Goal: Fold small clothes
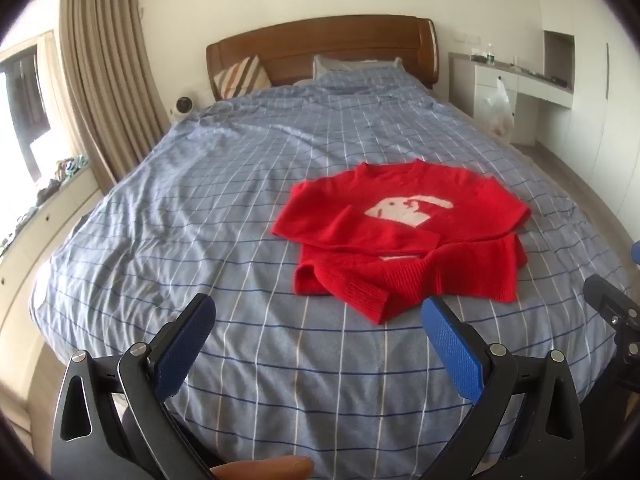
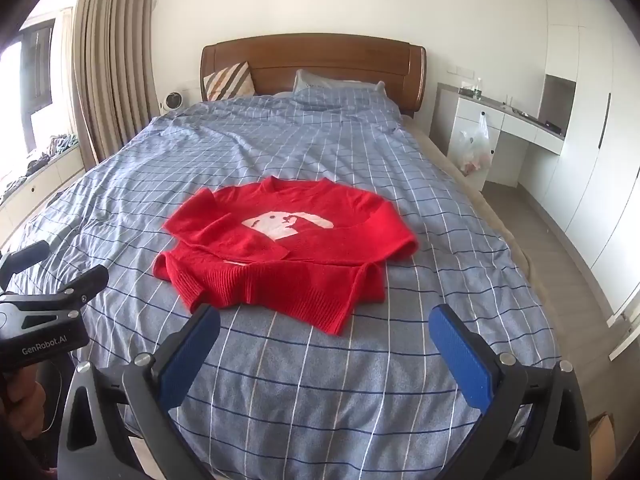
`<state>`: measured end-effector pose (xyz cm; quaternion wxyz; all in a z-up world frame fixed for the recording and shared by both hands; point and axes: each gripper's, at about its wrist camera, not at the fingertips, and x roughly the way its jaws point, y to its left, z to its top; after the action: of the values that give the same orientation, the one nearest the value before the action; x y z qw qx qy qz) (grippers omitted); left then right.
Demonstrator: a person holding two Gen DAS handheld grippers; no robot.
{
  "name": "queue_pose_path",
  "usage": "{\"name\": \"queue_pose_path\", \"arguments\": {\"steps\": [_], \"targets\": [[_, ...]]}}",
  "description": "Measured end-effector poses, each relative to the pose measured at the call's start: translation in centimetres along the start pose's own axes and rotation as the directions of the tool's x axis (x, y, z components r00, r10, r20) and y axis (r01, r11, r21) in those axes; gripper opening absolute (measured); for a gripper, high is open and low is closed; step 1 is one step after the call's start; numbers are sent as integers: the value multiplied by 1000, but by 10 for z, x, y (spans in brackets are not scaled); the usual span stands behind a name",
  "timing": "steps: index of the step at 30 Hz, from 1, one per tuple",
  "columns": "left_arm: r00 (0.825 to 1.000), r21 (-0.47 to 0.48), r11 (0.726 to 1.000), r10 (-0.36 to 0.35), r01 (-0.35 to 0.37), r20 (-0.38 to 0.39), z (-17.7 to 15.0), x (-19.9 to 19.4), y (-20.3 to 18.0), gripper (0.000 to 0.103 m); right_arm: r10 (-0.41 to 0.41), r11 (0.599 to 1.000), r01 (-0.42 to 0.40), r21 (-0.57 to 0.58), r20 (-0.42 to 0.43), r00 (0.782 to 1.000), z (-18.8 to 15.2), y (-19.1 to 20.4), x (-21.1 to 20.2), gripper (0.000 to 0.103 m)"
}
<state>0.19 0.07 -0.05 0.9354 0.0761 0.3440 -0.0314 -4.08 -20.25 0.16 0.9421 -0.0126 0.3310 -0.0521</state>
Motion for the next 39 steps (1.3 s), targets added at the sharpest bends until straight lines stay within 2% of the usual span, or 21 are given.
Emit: {"name": "queue_pose_path", "arguments": {"steps": [3,4,8,12,23,27,33,39], "targets": [[999,-33,999,-39,37,-37,1,6,0,103,-4,1000,4,-16,11,1000,-1,6,-4,103],[998,-40,998,-56,55,-37,7,6,9,103,7,1000,-7,7,-27,1000,1,4,-1,103],[999,-32,998,-53,52,-9,0,3,7,103,15,1000,-15,13,-35,999,-2,1,3,103],[998,-40,997,-64,63,-13,1,3,6,103,15,1000,-15,4,-42,999,-1,3,5,103],[994,-29,997,-74,72,-84,-2,10,6,103,33,999,-32,23,-44,998,-4,7,5,103],[992,-38,997,-73,70,-98,-5,12,9,103,8,1000,-6,24,-71,997,-5,7,9,103],[991,-21,998,-66,64,-113,-9,17,7,103,-103,994,101,-34,-82,991,-6,7,9,103],[991,-9,996,-91,90,-101,-8,15,5,103,-130,991,126,-44,-89,987,-7,5,12,103]]}}
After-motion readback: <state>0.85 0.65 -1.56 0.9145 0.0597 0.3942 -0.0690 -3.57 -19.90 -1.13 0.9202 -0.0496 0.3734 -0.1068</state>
